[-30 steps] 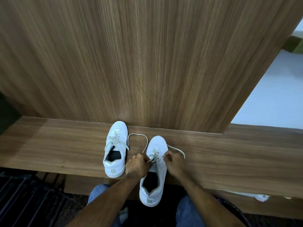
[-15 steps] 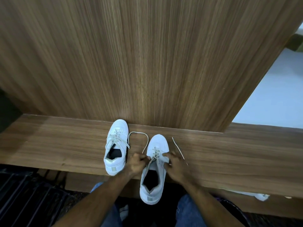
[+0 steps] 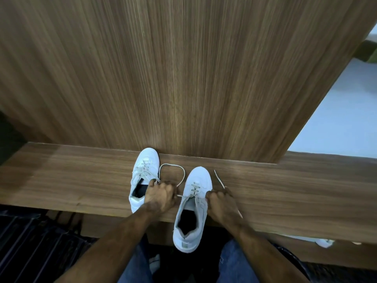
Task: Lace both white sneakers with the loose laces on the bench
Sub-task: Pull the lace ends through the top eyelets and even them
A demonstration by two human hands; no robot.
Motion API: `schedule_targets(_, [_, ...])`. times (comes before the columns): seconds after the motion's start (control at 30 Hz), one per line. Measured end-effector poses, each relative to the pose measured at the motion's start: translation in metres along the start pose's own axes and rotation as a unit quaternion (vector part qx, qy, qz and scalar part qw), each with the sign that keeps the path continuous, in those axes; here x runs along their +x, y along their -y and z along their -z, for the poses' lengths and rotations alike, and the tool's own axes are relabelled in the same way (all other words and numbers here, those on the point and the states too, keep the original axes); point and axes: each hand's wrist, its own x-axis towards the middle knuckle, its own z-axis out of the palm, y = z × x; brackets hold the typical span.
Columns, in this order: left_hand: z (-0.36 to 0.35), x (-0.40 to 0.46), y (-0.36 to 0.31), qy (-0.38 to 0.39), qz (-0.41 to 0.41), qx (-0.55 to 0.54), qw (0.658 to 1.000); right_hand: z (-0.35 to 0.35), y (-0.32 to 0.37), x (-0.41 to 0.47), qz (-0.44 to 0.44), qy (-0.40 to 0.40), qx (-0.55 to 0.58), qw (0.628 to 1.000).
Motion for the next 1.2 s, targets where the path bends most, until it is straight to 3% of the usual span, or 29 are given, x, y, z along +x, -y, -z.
schedule_targets(0.1, [0.001,-0.002,-0.005,0.009,0.009,0.013,1.000,0.000,0.003,0.001,0.000,-0.003,0.019,1.000])
schedule_targets(0.2, [0.001,-0.005,-0.011,-0.002,0.044,-0.029,0.999,-0.006,-0.003,-0.003,-0.064,0.027,0.161,0.984])
schedule_targets(0.23, [0.000,-0.006,-0.012,-0.011,0.061,-0.053,0.997,-0.004,-0.007,-0.004,-0.111,0.054,0.265,0.956])
schedule_targets(0.3, [0.001,-0.008,-0.014,-0.062,0.082,-0.121,0.987,0.009,-0.011,-0.008,-0.196,0.099,0.515,0.829])
schedule_targets(0.37, [0.007,-0.013,-0.024,-0.147,0.036,-0.223,0.963,0.026,-0.019,-0.010,-0.232,0.087,0.658,0.712])
schedule_targets(0.4, [0.010,-0.015,-0.030,-0.151,0.001,-0.285,0.947,0.036,-0.022,-0.009,-0.231,0.082,0.692,0.679])
schedule_targets(0.47, [0.015,-0.013,-0.044,-0.074,-0.068,-0.429,0.898,0.052,-0.024,-0.003,-0.220,0.065,0.746,0.625])
schedule_targets(0.53, [0.021,-0.010,-0.057,-0.003,-0.075,-0.542,0.837,0.065,-0.017,0.007,-0.223,0.025,0.785,0.577])
schedule_targets(0.63, [0.034,-0.008,-0.074,0.066,-0.041,-0.620,0.781,0.077,0.000,0.018,-0.246,-0.024,0.796,0.552])
schedule_targets(0.7, [0.036,-0.008,-0.077,0.079,-0.041,-0.635,0.768,0.080,0.006,0.023,-0.258,-0.032,0.805,0.533])
schedule_targets(0.97, [0.042,-0.008,-0.006,0.049,-0.009,-0.616,0.786,0.051,-0.038,0.025,-0.363,-0.088,0.764,0.526])
schedule_targets(1.07, [0.031,-0.002,0.025,0.056,0.028,-0.616,0.785,0.028,-0.047,0.017,-0.405,-0.105,0.718,0.557])
schedule_targets(1.1, [0.029,-0.002,0.030,0.047,0.044,-0.617,0.784,0.019,-0.048,0.014,-0.406,-0.118,0.693,0.584])
schedule_targets(1.13, [0.026,-0.001,0.032,0.035,0.054,-0.611,0.789,0.011,-0.048,0.013,-0.400,-0.132,0.646,0.636])
schedule_targets(1.2, [0.025,-0.003,0.029,0.024,0.046,-0.596,0.801,0.004,-0.043,0.011,-0.346,-0.131,0.512,0.775])
